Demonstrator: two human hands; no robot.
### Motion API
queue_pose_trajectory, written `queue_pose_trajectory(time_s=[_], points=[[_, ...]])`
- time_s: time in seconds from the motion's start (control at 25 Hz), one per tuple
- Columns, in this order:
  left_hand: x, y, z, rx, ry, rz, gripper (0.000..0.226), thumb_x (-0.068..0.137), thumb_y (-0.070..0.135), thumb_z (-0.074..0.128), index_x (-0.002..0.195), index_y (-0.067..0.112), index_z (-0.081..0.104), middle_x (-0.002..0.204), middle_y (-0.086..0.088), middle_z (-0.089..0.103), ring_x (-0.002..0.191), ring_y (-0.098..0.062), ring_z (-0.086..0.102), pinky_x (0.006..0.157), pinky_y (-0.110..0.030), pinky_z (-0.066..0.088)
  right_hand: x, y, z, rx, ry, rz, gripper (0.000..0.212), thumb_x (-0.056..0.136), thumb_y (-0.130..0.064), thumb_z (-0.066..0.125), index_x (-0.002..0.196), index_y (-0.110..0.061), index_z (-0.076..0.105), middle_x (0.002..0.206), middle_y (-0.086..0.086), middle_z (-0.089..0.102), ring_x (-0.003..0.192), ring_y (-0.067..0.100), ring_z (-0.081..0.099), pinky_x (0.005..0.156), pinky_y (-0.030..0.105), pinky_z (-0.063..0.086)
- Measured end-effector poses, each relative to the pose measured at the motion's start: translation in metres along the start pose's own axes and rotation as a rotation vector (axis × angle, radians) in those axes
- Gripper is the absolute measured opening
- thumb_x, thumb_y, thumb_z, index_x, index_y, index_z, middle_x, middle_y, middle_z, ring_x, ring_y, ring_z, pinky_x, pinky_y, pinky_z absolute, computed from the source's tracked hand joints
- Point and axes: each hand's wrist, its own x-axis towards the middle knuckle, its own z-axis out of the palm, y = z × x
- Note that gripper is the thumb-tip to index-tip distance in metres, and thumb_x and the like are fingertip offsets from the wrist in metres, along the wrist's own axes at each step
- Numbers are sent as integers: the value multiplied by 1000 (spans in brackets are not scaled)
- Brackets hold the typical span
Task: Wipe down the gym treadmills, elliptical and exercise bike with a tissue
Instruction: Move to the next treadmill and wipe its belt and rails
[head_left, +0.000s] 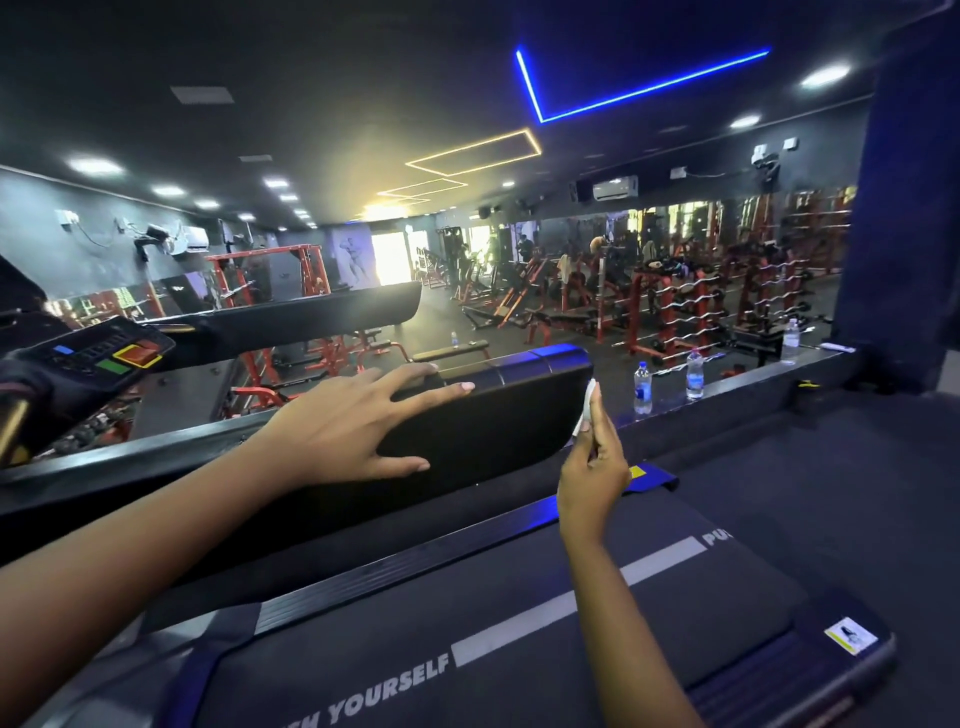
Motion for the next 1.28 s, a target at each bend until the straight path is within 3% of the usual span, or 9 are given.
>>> queue_pose_trajectory(time_s=[0.2,0.32,0.52,0.64,0.72,0.88,1.0,1.12,1.28], points=[[0,-1,2,-38,-44,-9,76,80,76,19,143,51,-16,152,-4,30,117,-28,55,80,-41,56,-56,-1,11,30,120,49,48,89,13,45,129,-13,51,129,-1,54,120,5,49,101,20,41],[-1,0,0,-35,-63,-19,75,80,76,17,141,52,-20,154,-4,23,124,-29,49,87,-41,53,-94,-9,30,36,172,97,45,90,11,46,130,-10,49,131,1,53,121,5,48,100,28,41],[-20,-4,-11,-26,-94,-26,76,91,62,38,140,48,-17,158,-5,17,135,-27,38,100,-37,41,-159,-32,52,6,78,22,41,89,-9,43,129,-11,50,130,0,54,121,-1,47,98,16,42],[-59,-21,-10,-7,5,10,74,88,64,30,146,46,-11,153,-9,30,125,-29,48,86,-41,54,-164,-34,44,-47,76,-19,40,88,-5,43,126,-6,57,129,1,56,119,-5,47,95,5,36],[-85,-31,-12,2,47,26,71,87,65,26,149,43,-3,146,-11,41,113,-30,58,74,-41,58,-151,-32,41,-53,133,43,38,91,4,45,126,-6,57,129,5,57,119,4,50,91,0,35],[-129,-46,-19,44,75,34,64,92,64,16,150,40,1,141,-11,46,103,-29,63,70,-40,58,-152,-38,60,-22,157,76,42,90,11,48,125,-12,55,113,0,53,106,20,58,86,2,39],[-153,-56,-22,70,74,22,66,91,63,20,150,40,3,137,-12,49,99,-30,64,64,-39,58,-181,-47,77,-6,146,24,43,88,13,49,125,-8,53,104,-5,51,98,16,58,84,-1,37],[-167,-61,-22,92,76,15,65,92,64,16,151,40,4,136,-14,51,96,-31,64,64,-39,58,-206,-55,88,-17,129,12,45,86,15,50,124,-9,53,103,-15,49,97,-1,56,84,-1,37],[-167,-62,-19,99,90,11,68,90,64,23,150,41,1,135,-15,51,95,-32,62,67,-41,57,-241,-66,91,11,-13,-19,46,85,18,50,121,-7,61,108,-9,53,108,-9,53,89,5,40]])
